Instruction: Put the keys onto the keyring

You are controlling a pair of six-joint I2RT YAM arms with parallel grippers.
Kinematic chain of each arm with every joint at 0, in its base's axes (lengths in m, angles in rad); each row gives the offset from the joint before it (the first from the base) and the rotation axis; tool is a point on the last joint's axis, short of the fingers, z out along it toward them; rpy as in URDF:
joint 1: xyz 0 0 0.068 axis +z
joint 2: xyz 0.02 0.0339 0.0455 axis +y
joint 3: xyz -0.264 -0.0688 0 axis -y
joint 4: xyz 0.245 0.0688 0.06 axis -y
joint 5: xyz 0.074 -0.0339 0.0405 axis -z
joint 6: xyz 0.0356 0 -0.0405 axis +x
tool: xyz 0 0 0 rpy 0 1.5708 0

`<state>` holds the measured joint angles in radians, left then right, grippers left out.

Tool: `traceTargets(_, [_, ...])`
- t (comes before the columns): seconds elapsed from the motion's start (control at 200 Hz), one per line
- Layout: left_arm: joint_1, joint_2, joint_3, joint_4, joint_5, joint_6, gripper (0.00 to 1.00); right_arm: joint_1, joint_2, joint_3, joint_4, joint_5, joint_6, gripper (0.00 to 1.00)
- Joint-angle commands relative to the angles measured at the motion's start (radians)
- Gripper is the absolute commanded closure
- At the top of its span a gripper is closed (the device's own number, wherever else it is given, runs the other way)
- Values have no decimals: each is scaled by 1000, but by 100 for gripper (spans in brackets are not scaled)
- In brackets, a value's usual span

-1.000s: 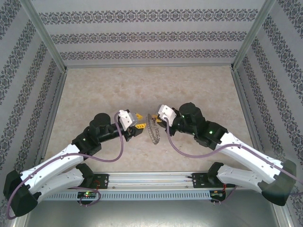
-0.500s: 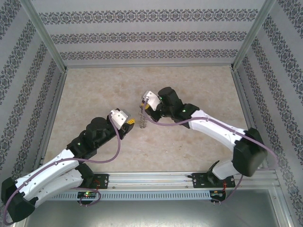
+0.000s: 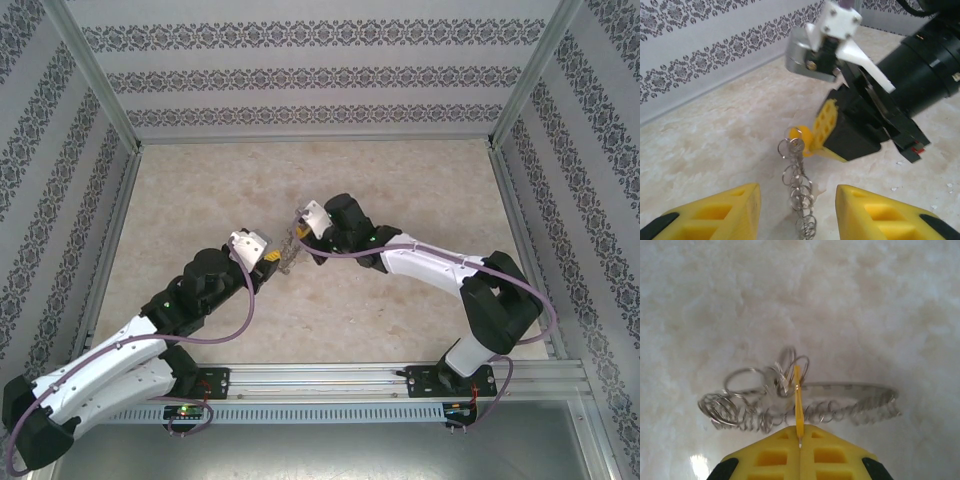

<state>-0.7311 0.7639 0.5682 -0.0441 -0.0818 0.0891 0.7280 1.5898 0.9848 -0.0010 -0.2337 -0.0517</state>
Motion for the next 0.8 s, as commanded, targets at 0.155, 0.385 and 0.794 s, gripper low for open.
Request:
traceTargets(0.155, [7, 64, 17, 62, 30, -9, 56, -16, -133, -219, 59, 18, 113, 100])
traceTargets(0.385, [7, 96, 22, 88, 42, 4, 56, -15, -180, -348, 69, 37, 221, 100])
traceTargets(0.794, [9, 120, 17, 113, 65, 2, 55, -28, -128, -410, 61, 113, 341, 98])
